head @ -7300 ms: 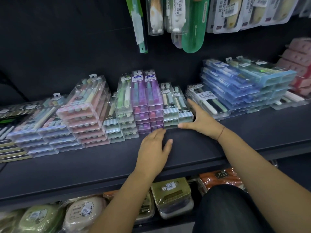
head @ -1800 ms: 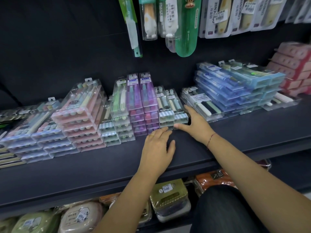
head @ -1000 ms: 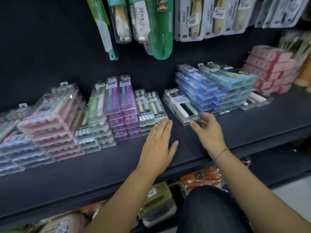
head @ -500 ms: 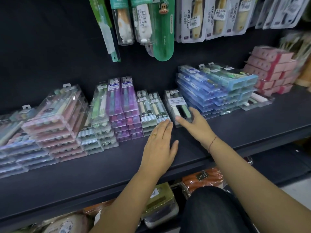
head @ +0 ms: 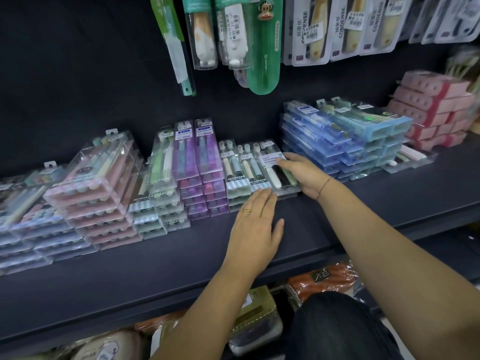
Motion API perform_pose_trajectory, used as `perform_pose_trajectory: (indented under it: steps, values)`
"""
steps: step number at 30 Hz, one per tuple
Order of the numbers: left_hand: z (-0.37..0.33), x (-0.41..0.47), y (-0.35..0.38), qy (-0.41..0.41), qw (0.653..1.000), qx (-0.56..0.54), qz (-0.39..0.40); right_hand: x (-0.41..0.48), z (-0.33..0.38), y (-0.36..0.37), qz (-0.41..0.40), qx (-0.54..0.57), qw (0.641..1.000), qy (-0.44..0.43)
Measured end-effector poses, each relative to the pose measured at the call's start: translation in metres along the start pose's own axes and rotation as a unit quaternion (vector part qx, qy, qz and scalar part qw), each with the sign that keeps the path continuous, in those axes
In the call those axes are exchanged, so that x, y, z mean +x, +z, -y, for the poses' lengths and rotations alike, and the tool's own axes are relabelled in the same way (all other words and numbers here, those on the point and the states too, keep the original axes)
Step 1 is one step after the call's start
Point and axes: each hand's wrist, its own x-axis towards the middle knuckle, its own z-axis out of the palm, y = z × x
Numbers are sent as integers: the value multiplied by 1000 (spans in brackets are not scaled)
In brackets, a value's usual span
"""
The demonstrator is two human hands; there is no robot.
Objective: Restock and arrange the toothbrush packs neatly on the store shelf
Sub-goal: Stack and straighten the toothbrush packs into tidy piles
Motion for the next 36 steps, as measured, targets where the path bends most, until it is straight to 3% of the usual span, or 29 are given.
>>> perform_pose_trajectory:
  steps: [4, 9, 15, 23, 36]
  values:
    - [1, 0, 0, -4, 1000, -13, -5, -19, -11, -9, 38, 15, 999, -23]
    - [2, 0, -1, -14, 1000, -19, -17, -38, -29, -28, 113, -66, 988, -81]
    - [1, 0, -1, -21, 999, -26, -17, -28, -32, -23, 43, -139, 980, -135]
    - [2, -1, 0, -21, 999, -33, -36, -23, -39, -24, 29, -210, 969, -127]
    - [3, 0, 1, -24, 998, -46, -31, -35, -38, -31, 40, -189, 975, -115]
